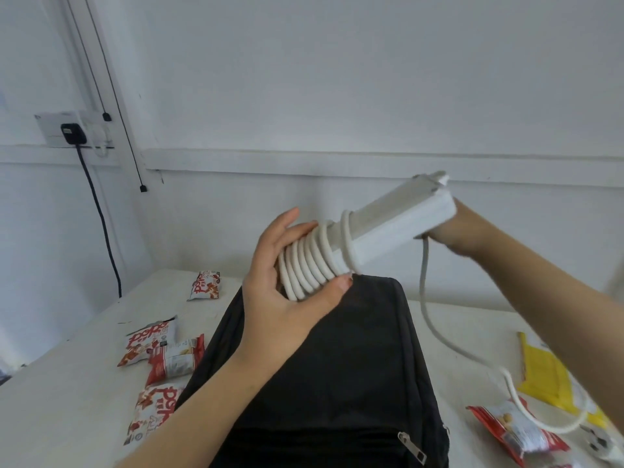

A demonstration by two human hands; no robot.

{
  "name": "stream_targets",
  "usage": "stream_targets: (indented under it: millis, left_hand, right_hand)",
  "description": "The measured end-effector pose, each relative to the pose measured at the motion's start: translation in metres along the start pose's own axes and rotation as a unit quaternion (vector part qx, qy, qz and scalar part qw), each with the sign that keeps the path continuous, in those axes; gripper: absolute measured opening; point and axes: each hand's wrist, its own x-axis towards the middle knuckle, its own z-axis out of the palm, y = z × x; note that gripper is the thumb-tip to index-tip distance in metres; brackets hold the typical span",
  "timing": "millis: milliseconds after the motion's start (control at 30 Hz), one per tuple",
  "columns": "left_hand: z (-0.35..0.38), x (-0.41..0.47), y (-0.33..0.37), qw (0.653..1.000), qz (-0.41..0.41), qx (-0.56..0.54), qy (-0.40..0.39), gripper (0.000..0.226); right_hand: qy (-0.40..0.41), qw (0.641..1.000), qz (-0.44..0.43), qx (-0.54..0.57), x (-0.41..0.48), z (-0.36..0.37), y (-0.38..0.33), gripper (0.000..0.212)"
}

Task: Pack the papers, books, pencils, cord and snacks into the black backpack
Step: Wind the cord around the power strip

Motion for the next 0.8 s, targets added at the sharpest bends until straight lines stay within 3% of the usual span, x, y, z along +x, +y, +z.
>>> stream_targets:
  millis: [67,133,300,533,800]
  left_hand:
    - [-0.001,0.002,-0.007,0.999,-0.013,0.026,0.033,0.072]
    - [-0.001,0.003,-0.014,0.997,-0.023,0.047,0.056,0.070]
    - [-0.001,0.003,-0.028,0.993,-0.030,0.079,0.087,0.063]
    - [0.016,0.001,-0.039,0.989,0.012,0.130,0.065,0.064]
    - [0.020,0.005,-0.053,0.977,-0.001,0.211,-0.024,0.075]
  right_hand:
    - [0.046,0.997,0.057,0.037,-0.005,0.016,0.014,0.008]
    - [0.055,0.994,0.079,0.060,-0.011,0.034,0.021,0.025]
    - [-0.012,0.979,0.098,0.177,-0.034,0.063,0.014,0.020]
    - [0.134,0.947,0.200,0.210,-0.036,0.090,0.000,0.031]
    - [0.140,0.942,0.210,0.220,-0.034,0.085,0.004,0.024]
